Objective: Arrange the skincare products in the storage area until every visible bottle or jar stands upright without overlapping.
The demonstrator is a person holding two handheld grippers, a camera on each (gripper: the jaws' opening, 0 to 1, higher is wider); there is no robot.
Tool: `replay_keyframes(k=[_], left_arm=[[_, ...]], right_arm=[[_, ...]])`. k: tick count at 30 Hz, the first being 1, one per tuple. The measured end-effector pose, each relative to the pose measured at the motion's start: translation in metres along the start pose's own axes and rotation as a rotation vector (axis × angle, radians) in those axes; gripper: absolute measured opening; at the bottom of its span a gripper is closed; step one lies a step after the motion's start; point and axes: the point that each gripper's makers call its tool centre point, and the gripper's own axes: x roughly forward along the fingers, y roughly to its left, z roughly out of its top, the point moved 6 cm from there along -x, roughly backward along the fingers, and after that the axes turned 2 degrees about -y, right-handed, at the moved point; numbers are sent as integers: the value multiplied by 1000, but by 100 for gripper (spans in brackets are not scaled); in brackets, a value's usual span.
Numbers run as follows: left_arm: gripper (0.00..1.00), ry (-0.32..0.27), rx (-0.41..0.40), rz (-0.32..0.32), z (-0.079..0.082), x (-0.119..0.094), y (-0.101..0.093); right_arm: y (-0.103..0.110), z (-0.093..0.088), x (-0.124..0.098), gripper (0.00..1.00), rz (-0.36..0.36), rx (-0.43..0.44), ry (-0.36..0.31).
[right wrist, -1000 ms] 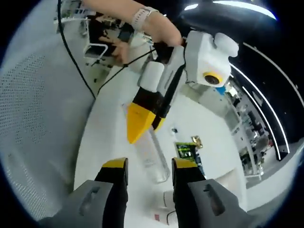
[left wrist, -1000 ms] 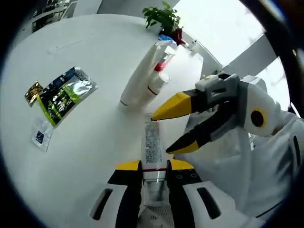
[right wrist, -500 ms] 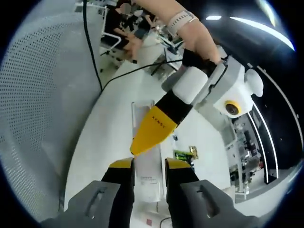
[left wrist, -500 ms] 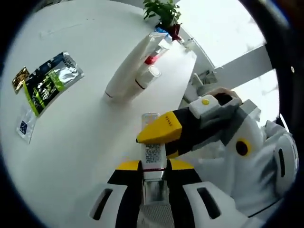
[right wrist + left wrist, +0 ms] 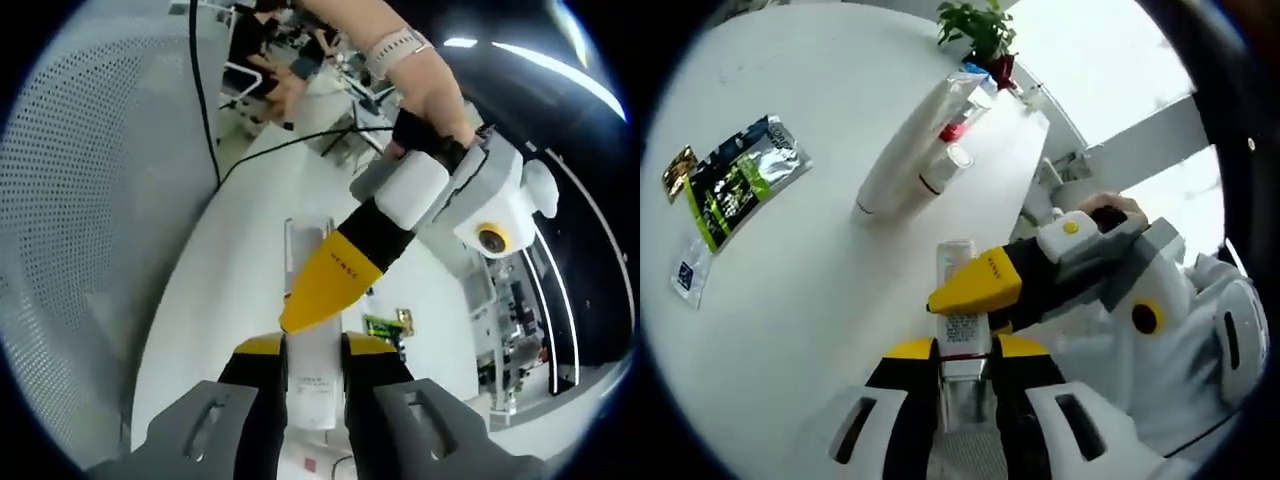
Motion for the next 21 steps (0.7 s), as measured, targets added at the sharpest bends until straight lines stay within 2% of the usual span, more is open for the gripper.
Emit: replay_keyframes(k=[3,4,5,6,7,9,10,13,15,16,18,20,21], left_arm=[[16,-115,66,-20,7,-5,6],[16,-161,29,-34,9,-8,8],[16,-201,19,-48,12,-11,9],[16,-271,23,-54,17,-15,13],[16,-317,18,-58,19,-19,15],[19,-401,-21,-72,25,-24,19],[22,-457,-7,-61,29,-28,21],[28,-495,-6,-26,27,-34,28],[32,-565,0,11,31,-39,35],[35,-589,-7,7,24,-32,26],[40,-645,-21,11,24,-31,24],[47,-647,35,24,21,-27,20],[49,-663,90,62,20,-25,21]], right_arm=[[-2,-4,-1,20,-10,40,11],[-4,-6,-1,20,-23,88,1],[-6,-7,-2,20,-30,109,-1],[-9,-8,-3,20,-45,152,-2],[-11,-9,-4,20,-54,183,-8],[-14,-9,-5,20,-64,275,-30],[-15,-11,-5,20,-70,310,-21],[-17,-13,-6,20,-78,351,-22],[-18,-15,-6,20,-83,381,-20],[-18,-16,-6,20,-90,401,-18],[-20,-17,-6,20,-101,427,-18],[-23,-17,-7,20,-129,498,-39],[-25,-16,-8,20,-140,530,-54]])
